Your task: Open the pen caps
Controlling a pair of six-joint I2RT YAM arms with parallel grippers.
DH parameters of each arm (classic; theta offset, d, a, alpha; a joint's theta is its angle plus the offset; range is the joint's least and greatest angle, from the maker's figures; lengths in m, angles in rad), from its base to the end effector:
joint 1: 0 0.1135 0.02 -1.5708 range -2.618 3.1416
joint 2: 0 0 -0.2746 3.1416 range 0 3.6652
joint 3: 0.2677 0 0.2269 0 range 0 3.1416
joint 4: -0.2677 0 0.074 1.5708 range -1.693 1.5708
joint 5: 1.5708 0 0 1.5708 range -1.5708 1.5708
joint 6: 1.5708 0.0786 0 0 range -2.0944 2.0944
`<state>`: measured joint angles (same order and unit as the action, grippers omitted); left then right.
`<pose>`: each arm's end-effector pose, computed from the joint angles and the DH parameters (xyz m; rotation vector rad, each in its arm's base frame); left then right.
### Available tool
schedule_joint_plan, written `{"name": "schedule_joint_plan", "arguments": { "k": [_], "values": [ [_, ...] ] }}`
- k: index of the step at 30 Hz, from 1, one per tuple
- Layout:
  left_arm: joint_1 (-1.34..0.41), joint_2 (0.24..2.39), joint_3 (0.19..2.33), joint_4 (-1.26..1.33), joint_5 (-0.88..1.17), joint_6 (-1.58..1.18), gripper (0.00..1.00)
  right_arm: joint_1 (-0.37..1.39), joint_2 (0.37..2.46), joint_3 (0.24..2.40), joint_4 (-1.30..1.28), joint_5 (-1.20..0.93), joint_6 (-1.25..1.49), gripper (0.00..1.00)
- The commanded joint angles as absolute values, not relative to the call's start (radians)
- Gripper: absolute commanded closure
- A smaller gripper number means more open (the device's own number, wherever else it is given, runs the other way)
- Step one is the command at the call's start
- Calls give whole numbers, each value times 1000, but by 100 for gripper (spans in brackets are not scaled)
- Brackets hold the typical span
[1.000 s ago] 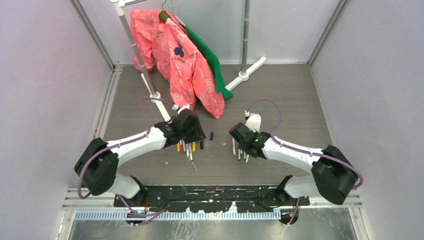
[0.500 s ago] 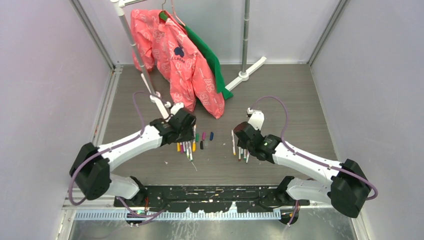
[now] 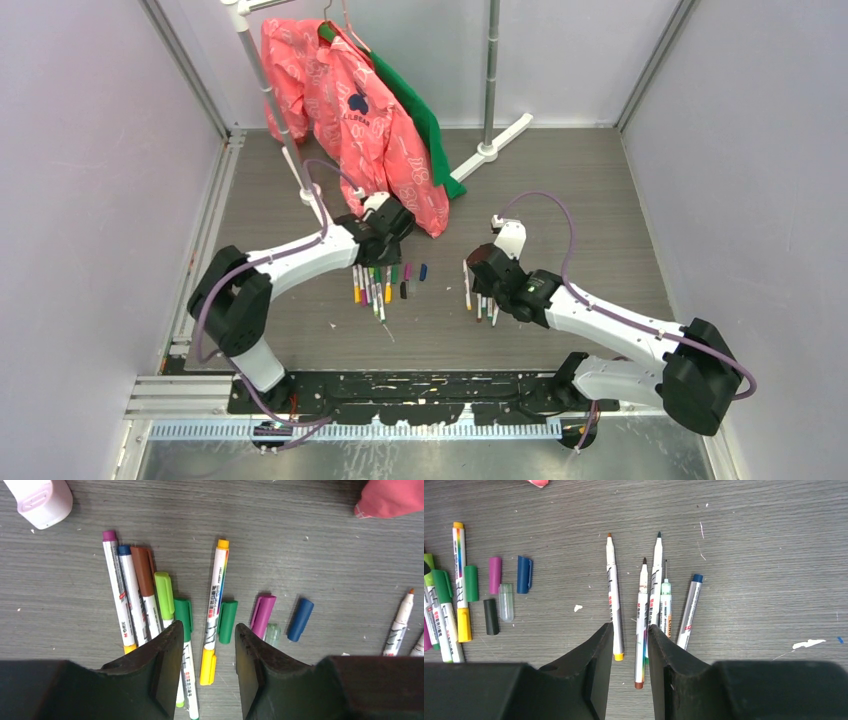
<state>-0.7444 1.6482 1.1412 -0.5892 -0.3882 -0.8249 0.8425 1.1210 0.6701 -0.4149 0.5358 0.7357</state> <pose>0.2619 -0.2008 0.2030 -0.2226 2.5302 -0.0807 0.1734 0.1341 0.2116 0.1081 2.2871 0.1542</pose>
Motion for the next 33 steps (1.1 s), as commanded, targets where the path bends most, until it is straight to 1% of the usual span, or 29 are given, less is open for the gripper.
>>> {"name": "schedule_joint_plan", "arguments": {
  "k": [1,12,33],
  "values": [
    [-723,1685,1187,-590,-391,-791,57,847,1093,678,-370,539,720,63],
    [-683,1760,1224,-573,-334,-765,58,847,1096,671,-359,538,709,62],
    [-665,1851,1240,-574,-305,-744,59,847,1130,663,-336,534,703,62]
  ]
}}
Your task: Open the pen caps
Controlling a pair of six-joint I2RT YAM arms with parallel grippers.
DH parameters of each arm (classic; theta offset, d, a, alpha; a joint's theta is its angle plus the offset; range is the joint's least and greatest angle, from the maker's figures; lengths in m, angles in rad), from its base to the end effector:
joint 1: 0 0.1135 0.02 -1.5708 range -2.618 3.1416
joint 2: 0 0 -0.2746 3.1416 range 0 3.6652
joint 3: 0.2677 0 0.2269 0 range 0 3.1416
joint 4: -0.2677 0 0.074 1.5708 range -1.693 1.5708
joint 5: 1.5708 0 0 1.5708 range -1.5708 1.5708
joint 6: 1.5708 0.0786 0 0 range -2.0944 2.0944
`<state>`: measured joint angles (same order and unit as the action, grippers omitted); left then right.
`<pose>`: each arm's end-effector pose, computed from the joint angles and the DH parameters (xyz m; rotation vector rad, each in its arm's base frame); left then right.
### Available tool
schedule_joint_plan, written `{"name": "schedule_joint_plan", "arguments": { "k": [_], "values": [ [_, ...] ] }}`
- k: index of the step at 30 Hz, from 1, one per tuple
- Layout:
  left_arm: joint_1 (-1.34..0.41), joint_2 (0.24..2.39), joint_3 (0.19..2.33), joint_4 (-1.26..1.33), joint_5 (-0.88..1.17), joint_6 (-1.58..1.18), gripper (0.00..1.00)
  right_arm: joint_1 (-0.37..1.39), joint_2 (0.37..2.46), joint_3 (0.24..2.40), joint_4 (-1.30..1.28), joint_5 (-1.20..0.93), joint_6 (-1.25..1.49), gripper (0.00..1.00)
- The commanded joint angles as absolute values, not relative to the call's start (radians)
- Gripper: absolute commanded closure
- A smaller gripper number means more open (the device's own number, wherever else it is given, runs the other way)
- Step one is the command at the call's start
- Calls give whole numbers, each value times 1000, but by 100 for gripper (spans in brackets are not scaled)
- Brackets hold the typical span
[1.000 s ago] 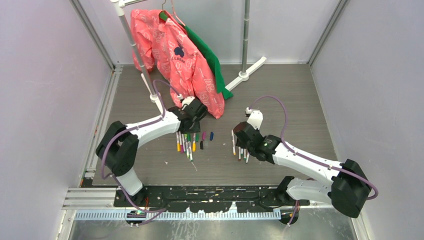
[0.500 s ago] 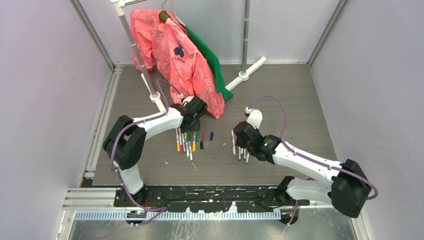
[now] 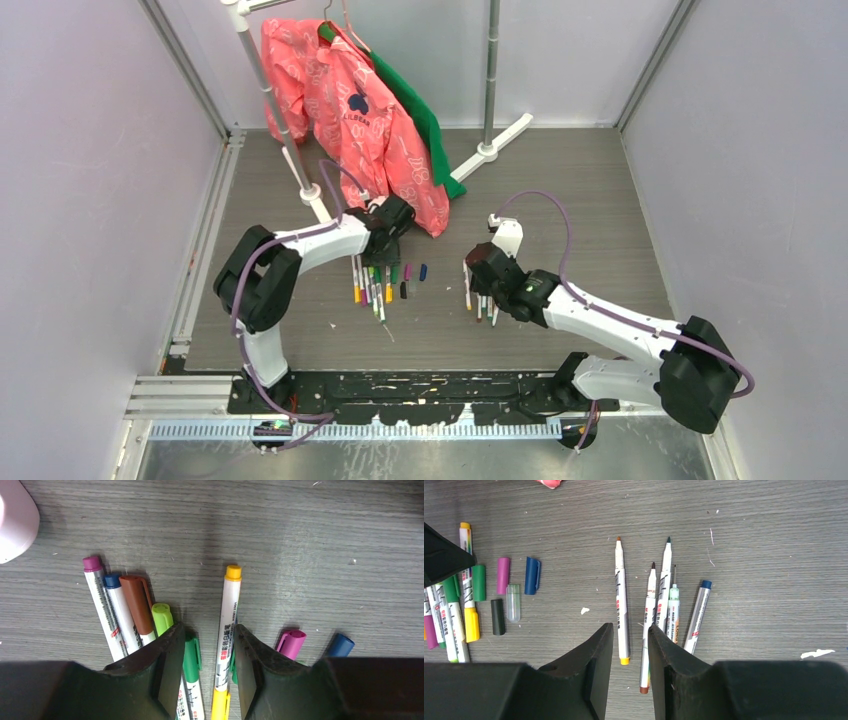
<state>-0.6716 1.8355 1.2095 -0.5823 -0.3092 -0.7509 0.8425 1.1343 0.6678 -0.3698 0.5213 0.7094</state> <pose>0.2944 -0.2035 0.1598 -0.1819 2.6634 -0.0042 0.1767 0.1393 0.2120 0.0813 2.2748 0.1790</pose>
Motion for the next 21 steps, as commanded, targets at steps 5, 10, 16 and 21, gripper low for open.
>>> {"name": "schedule_joint_plan", "arguments": {
  "k": [5,10,16,21],
  "values": [
    [-665,1868,1239,-581,-301,-751,59,848,1116,651,-339,537,707,62],
    [-664,1875,1227,-587,-296,-766,61,847,1103,643,-347,541,711,62],
    [-664,1879,1191,-568,-286,-778,82,847,1087,638,-360,547,717,62],
    [-665,1898,1186,-564,-274,-781,99,847,1066,634,-376,546,727,63]
  ]
}}
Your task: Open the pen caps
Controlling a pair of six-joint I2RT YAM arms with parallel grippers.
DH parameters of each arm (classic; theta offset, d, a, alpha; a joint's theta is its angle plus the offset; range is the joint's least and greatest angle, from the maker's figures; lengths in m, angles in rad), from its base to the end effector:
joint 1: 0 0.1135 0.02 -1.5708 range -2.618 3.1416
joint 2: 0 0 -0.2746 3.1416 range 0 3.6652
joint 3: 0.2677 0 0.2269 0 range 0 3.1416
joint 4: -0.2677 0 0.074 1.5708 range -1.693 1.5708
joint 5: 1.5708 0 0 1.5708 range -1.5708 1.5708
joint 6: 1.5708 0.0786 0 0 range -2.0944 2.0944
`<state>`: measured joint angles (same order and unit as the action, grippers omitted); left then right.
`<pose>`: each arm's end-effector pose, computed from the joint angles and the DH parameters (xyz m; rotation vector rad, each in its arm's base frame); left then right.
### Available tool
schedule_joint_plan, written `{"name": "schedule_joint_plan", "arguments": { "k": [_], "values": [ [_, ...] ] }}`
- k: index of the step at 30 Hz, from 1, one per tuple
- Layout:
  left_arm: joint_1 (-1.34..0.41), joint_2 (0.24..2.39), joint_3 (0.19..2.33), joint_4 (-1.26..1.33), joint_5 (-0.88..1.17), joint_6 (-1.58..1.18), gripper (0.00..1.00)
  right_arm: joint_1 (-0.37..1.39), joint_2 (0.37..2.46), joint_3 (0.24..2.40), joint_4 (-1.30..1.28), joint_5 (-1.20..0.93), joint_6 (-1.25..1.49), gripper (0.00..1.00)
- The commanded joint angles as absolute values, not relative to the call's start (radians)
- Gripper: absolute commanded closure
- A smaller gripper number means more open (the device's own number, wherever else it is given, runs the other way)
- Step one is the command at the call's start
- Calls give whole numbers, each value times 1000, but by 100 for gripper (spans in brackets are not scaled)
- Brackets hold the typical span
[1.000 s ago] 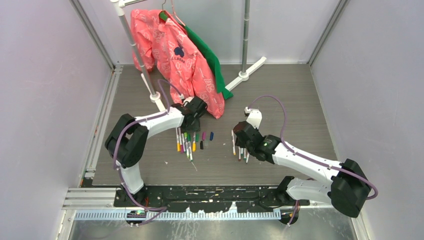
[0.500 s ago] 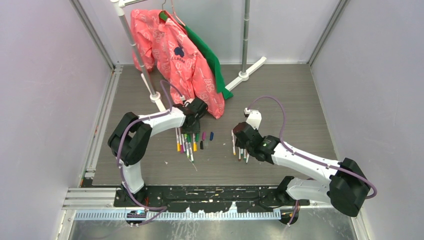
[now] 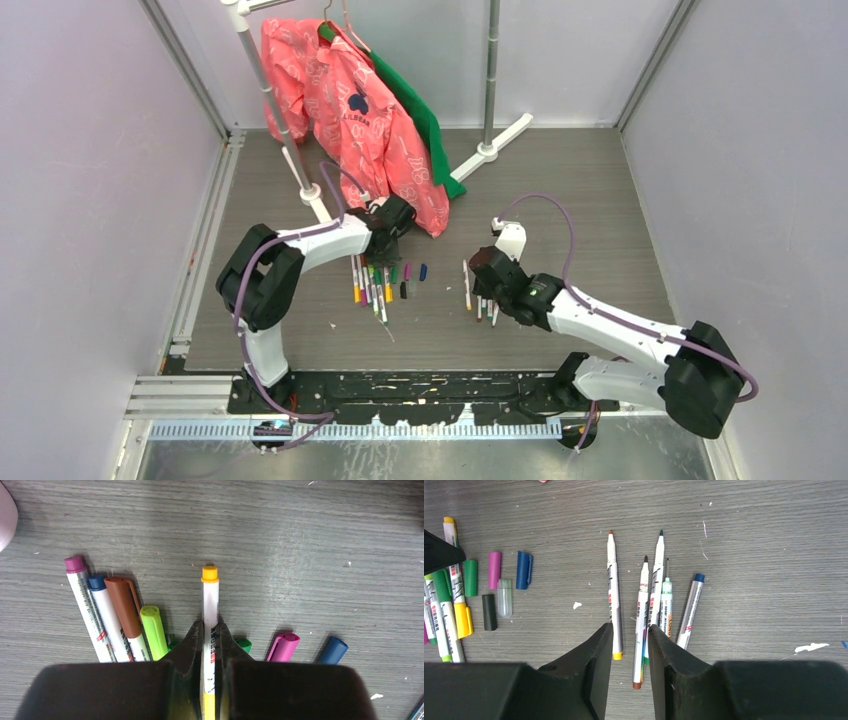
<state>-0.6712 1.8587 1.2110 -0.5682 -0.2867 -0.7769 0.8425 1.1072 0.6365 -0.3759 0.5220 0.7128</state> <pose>0.2962 -0.2069 0.1526 -0.2115 2.6812 -0.0287 0.1714 0.1333 0.2069 0.0822 2.2818 0.1714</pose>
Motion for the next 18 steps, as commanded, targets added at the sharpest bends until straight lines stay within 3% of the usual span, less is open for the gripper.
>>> {"name": "schedule_joint_plan", "arguments": {
  "k": [1,8,18],
  "values": [
    [-665,1899,1186,-563,-272,-782,100,848,1061,634,-378,545,728,63],
    [-664,1834,1154,-546,-268,-794,100,864,1007,618,-362,492,696,63],
    [-664,1544,1055,-493,-282,-824,100,924,964,553,-107,272,649,56]
  ]
}}
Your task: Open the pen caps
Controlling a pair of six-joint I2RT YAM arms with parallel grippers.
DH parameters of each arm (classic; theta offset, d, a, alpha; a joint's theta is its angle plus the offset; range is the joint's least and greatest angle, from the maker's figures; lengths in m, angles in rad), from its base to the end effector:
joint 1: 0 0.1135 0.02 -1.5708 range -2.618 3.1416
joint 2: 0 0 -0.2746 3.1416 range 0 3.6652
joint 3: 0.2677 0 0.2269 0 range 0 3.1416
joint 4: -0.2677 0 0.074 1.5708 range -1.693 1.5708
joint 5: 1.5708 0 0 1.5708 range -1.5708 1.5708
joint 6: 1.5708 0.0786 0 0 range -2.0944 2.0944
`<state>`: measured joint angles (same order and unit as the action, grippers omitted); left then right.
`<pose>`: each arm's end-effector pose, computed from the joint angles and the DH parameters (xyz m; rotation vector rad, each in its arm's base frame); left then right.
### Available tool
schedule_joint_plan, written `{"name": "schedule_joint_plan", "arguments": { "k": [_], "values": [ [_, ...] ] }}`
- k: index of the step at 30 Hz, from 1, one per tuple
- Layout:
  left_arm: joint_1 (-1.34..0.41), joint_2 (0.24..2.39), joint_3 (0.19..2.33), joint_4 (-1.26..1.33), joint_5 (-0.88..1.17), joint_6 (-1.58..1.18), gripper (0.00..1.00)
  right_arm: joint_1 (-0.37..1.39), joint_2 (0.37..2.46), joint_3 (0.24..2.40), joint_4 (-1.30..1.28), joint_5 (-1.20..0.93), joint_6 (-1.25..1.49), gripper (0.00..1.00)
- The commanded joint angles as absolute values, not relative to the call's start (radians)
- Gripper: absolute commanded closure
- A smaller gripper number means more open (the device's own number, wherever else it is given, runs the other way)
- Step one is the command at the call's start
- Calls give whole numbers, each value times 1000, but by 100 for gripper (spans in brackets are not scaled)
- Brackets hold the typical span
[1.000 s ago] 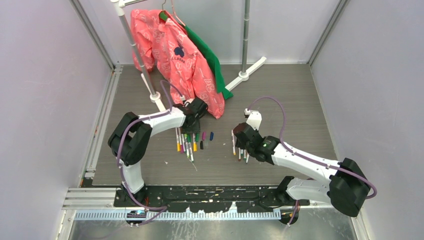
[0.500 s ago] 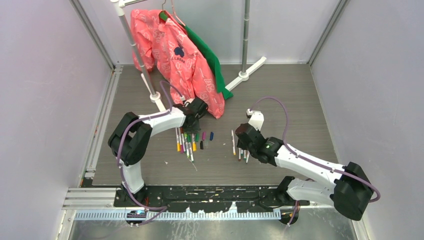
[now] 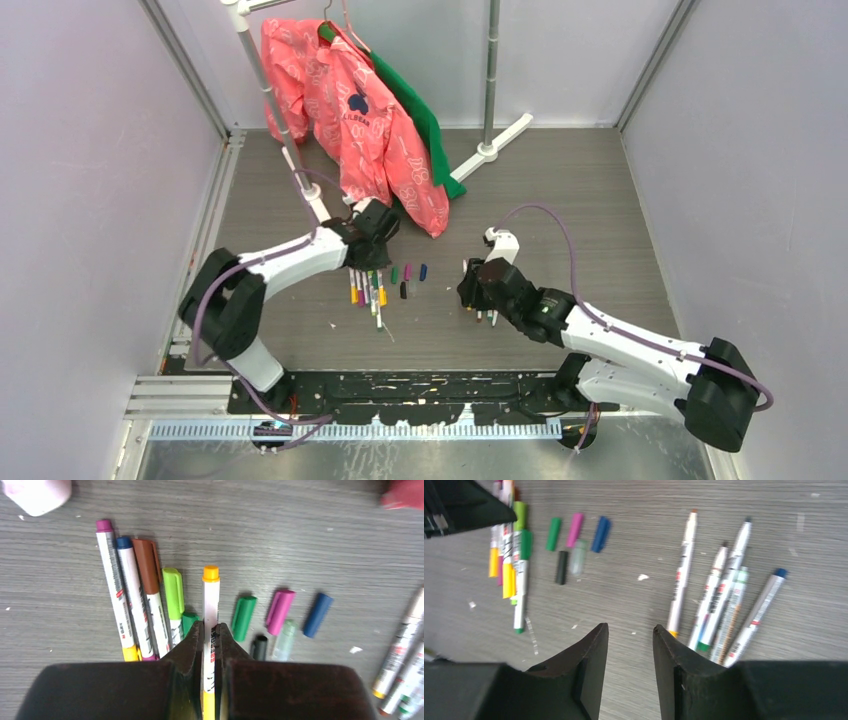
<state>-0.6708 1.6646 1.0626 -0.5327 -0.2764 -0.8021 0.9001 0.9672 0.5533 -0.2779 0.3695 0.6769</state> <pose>0.2665 -0.1841 0.1768 -0.2538 2.6231 -0.1206 0.1478 0.1406 0.2126 -0.0538 2.2451 0.4514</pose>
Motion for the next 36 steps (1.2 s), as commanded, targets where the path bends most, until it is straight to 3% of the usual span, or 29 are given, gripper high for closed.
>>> {"name": "schedule_joint_plan", "arguments": {
  "k": [1,13,36],
  "values": [
    [-664,1524,1048,-488,-279,-829,100,932,974,555,-85,259,647,55],
    [-664,1307,915,-352,-195,-887,100,1009,1149,584,178,142,637,47],
    [-675,1205,819,-227,-52,-969,100,1032,1345,691,325,29,651,47]
  ]
}}
